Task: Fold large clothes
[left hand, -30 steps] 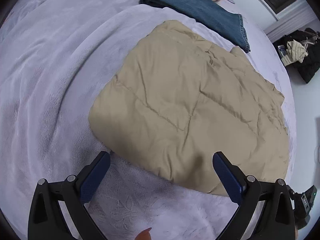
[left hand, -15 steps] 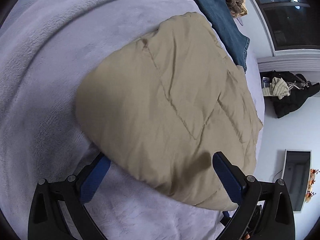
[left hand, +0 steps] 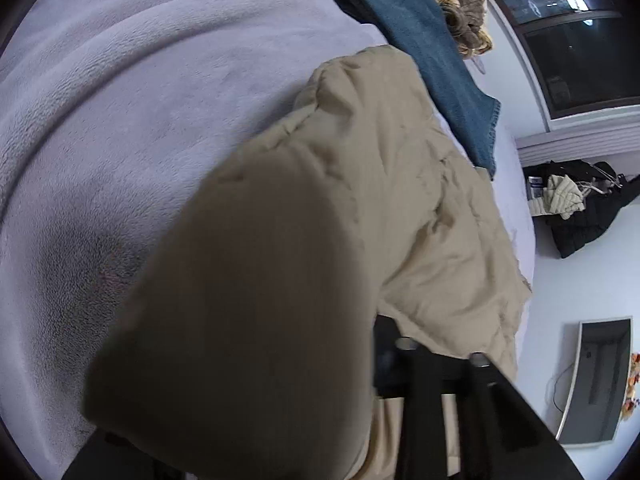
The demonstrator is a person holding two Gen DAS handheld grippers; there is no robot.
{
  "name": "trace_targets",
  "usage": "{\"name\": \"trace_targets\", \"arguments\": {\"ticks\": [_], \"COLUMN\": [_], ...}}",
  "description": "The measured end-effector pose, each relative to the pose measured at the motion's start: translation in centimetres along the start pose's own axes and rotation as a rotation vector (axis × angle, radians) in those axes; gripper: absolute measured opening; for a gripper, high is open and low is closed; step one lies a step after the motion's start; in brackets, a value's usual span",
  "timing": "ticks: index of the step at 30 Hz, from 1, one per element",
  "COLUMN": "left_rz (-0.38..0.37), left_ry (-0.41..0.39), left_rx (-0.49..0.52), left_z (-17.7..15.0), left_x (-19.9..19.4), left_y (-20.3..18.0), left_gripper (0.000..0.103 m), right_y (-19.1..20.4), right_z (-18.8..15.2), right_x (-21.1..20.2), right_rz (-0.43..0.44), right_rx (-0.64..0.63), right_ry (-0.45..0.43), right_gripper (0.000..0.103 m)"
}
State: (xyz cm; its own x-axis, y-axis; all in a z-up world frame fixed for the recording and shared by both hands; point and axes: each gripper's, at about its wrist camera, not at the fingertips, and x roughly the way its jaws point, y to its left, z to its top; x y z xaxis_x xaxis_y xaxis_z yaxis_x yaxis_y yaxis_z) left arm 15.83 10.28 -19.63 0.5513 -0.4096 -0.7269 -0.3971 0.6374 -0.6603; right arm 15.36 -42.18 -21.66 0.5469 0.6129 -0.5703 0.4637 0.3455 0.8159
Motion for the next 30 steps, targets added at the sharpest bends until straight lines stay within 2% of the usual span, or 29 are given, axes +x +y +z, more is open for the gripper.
{"name": "trace_targets", "arguments": {"ticks": [1,2,3,5,8,13,18,25,29,30], "left_rz": [0.020,0.041,0.060,0.080,0.086,0.109,0.135,0.153,0.152,0.154], "left_ry": [-0.018,-0.032,-0.047,-0.073,-0.109,-0.128,-0.112,-0.012,0.048,0.059], "left_rx": [0.047,0.099,0.146,0.207,0.256,0.303,0.318,0.347,0.337,0.338], "left_z": [-0.1,-0.2,-0.4,-1.0,-2.1,-4.3,-8.2,-15.3,-17.9,-18.5], "left_x": [-0.6,-1.1,-1.6,-2.6,-5.2,-8.2,-11.2,-16.3,-17.8,-18.0], "left_y": [-0.9,-1.7,-2.7,-4.3,-4.9,-5.2,-3.2,2.9,6.3,7.0], "left_gripper": [0.021,0.019,0.017,0.016,0.015,0.015,0.015,0.015,0.015,0.015], "right_y": [-0.1,-0.3,-0.6,-1.2,-0.5,0.1,-1.3,-5.2,-7.4,-7.8], "right_z": [0.0,0.0,0.0,0.0,-0.5,-1.9,-4.6,-10.3,-14.1,-14.2], "right_x": [0.0,-0.1,-0.3,-0.4,-1.4,-3.5,-5.8,-9.5,-11.8,-12.4], "right_rz": [0.006,0.014,0.014,0.040,0.040,0.053,0.036,-0.006,-0.019,-0.023], "right_rx": [0.015,0.036,0.059,0.094,0.054,-0.004,-0.037,-0.018,-0.010,-0.007], "right_ry": [-0.002,-0.004,-0.007,0.009,0.013,0.039,0.093,0.120,0.111,0.110], "right_gripper": [0.102,0.093,0.064,0.040,0.026,0.024,0.024,0.024,0.024,0.024]}}
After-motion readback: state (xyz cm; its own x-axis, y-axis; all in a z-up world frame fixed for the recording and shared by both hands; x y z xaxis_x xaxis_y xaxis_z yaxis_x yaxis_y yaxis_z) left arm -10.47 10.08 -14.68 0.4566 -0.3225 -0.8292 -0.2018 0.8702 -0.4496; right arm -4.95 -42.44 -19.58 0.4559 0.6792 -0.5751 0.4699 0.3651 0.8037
